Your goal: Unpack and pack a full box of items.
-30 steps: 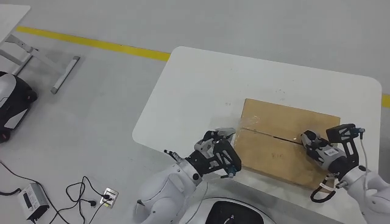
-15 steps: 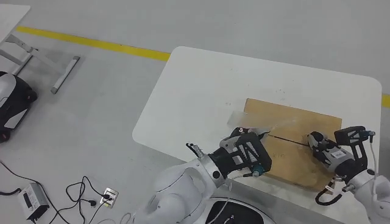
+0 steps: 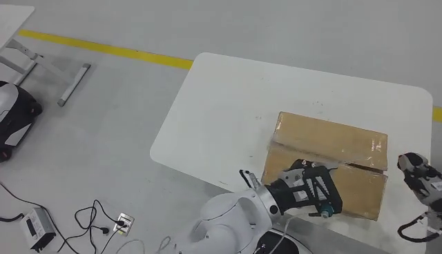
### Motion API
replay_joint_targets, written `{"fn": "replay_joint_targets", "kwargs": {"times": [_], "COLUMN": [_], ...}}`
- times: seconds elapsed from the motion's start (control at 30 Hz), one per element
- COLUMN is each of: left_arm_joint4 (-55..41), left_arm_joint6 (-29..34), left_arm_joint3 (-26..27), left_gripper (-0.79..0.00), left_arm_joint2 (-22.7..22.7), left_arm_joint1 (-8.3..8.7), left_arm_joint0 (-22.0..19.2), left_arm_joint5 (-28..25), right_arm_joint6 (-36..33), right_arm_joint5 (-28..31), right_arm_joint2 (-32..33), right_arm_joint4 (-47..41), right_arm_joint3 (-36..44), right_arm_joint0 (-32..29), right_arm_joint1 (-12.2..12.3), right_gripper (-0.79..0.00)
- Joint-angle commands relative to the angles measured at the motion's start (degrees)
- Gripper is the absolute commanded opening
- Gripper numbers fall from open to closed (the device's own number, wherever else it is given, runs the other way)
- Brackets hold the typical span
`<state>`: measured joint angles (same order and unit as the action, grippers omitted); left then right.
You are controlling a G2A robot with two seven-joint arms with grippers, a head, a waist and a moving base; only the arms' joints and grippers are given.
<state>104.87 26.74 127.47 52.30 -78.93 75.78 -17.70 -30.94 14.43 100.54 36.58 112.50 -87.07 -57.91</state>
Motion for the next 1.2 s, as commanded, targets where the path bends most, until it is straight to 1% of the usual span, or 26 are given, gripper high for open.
{"fn": "replay_joint_targets", "kwargs": {"times": [0.0,0.13,0.27,0.53,0.87,0.9,0.93,0.97,1.0,1.03,1.17], "left_arm_joint4": [-0.10,-0.57,-1.00,-2.17,-2.95,-2.35,-2.02,-1.96,-1.99,-2.02,-2.77], "left_arm_joint6": [0.50,1.44,2.08,3.75,6.15,6.32,6.55,6.73,6.86,7.03,7.62], "left_arm_joint3": [-1.47,-4.98,-8.14,-12.75,-20.07,-20.76,-21.39,-21.95,-22.40,-22.81,-22.65], "left_gripper": [-0.785,-0.785,-0.785,-0.785,-0.785,-0.730,-0.526,-0.409,-0.222,0.000,0.000], "left_arm_joint2": [-1.63,-4.32,-6.27,-8.81,-14.30,-14.77,-15.09,-15.23,-15.21,-15.10,-14.38], "left_arm_joint1": [-0.33,-1.03,-1.77,-3.50,-6.50,-6.73,-6.94,-7.12,-7.26,-7.38,-7.79], "left_arm_joint0": [-1.43,-3.64,-5.52,-10.28,-16.70,-17.23,-17.51,-17.63,-17.69,-17.76,-17.98], "left_arm_joint5": [-0.09,0.49,2.18,5.62,8.72,8.80,8.98,9.23,9.52,9.61,9.47], "right_arm_joint6": [0.49,0.91,1.25,1.94,1.53,1.44,1.33,1.18,1.11,1.06,0.82], "right_arm_joint5": [-0.04,0.96,1.37,1.55,1.19,1.23,1.26,1.36,1.40,1.38,1.43], "right_arm_joint2": [3.17,8.32,10.77,11.02,10.80,10.69,10.52,10.30,10.09,9.90,9.40], "right_arm_joint4": [-1.49,-3.38,-3.82,-3.48,-3.87,-3.87,-3.80,-3.70,-3.59,-3.50,-3.31], "right_arm_joint3": [0.57,1.14,0.24,-2.73,-3.07,-2.99,-2.91,-2.85,-2.84,-2.83,-2.47], "right_arm_joint0": [-2.18,-6.29,-8.63,-9.73,-8.49,-8.37,-8.22,-8.04,-7.85,-7.68,-7.13], "right_arm_joint1": [0.04,0.10,0.06,-0.04,0.01,0.01,0.02,0.03,0.04,0.04,0.07], "right_gripper": [-0.785,-0.785,-0.785,-0.785,-0.785,-0.785,-0.785,-0.785,-0.785,-0.785,-0.748]}}
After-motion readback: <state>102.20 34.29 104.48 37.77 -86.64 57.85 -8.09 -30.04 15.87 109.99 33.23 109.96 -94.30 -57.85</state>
